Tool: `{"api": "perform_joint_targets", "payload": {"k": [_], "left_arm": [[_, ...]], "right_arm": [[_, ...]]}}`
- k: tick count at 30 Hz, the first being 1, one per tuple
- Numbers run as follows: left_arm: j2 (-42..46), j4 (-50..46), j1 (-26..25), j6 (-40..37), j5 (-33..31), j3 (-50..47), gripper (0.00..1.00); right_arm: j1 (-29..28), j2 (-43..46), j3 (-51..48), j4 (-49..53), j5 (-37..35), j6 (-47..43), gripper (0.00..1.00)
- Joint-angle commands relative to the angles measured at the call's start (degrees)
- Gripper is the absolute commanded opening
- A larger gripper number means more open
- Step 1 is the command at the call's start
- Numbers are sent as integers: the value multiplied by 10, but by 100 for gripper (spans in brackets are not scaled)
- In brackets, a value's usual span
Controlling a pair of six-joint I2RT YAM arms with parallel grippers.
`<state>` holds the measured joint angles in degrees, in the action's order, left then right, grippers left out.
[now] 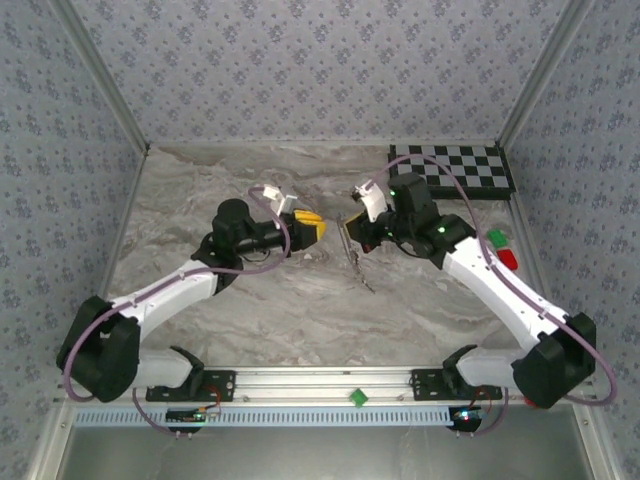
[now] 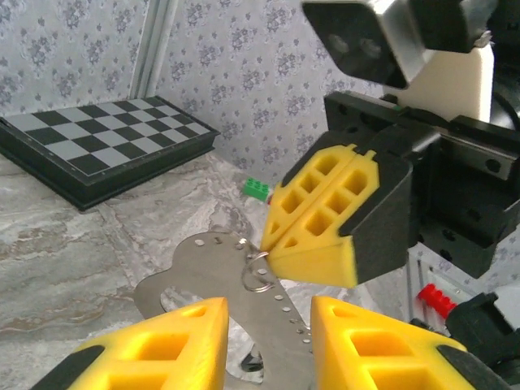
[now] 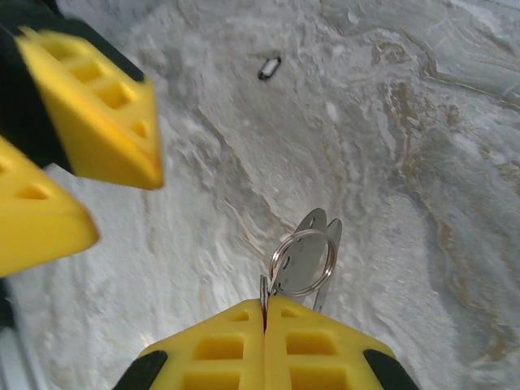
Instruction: Put the keys on the keyring
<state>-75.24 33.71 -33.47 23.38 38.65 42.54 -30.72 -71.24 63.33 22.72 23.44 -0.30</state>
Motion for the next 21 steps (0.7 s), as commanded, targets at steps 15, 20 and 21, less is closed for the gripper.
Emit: {"api": "perform_joint_targets", "payload": {"k": [15,20,21], "left_arm": [[-63,173,-6,145,85,24,28],[-58,173,-8,143,84,27,27],[-57,175,-8,143,85,27,27]], "right_arm": [[31,59,-84,-236,176,128,0],[31,56,-85,-237,187,128,0],[32,56,-85,-235,187,128,0]]}}
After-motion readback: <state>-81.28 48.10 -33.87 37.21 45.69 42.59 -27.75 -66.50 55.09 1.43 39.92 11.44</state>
